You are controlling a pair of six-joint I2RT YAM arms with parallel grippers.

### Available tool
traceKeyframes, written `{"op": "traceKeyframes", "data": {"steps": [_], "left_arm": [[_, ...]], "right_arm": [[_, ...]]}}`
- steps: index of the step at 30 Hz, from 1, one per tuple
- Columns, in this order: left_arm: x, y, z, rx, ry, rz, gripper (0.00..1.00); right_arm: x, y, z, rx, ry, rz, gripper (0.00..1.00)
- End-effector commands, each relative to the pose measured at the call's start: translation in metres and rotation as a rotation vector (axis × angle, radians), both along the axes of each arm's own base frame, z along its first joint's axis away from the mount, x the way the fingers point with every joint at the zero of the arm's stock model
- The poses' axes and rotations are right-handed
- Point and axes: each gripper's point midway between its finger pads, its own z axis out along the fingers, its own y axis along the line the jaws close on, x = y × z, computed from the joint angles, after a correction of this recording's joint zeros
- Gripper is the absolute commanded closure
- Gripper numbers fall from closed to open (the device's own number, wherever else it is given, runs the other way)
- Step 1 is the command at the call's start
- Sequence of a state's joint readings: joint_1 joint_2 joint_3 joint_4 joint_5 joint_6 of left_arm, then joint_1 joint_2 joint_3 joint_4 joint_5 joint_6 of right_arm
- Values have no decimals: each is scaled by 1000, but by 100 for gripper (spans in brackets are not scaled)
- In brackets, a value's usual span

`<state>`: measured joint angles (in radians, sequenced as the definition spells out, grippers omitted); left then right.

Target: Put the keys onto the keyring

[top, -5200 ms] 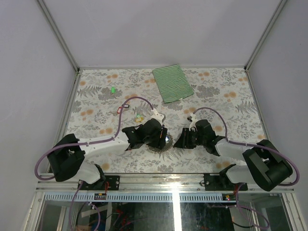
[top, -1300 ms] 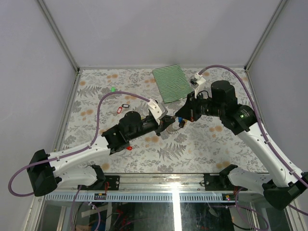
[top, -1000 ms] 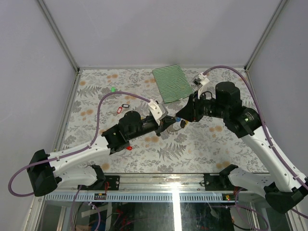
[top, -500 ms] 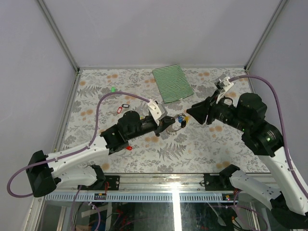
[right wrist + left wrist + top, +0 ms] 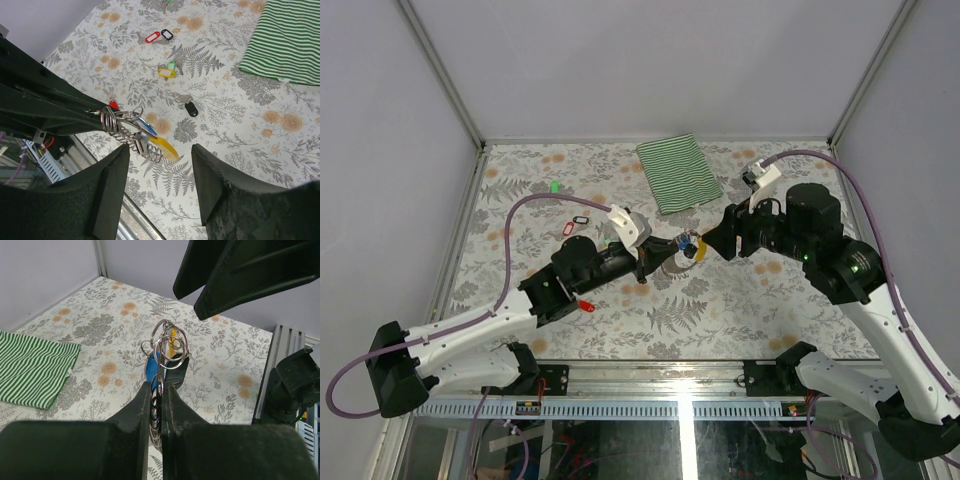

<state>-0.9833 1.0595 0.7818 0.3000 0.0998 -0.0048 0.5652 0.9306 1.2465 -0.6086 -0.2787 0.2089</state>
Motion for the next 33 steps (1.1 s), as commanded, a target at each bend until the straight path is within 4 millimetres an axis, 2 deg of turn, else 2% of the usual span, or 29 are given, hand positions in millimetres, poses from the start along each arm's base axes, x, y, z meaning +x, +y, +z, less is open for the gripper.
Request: {"op": "traceKeyframes", "data": {"steps": [1,7,33], "left_arm": [[0,3,30,-132,-31,25,100],[1,6,30,-143,-24,38,100],[-1,8,35,-153,-45,33,100]], "right_arm": [[1,4,20,2,-70,38,39],[4,12,21,21,-69,62,33],[15,32,13,59,-30,102,32]]}}
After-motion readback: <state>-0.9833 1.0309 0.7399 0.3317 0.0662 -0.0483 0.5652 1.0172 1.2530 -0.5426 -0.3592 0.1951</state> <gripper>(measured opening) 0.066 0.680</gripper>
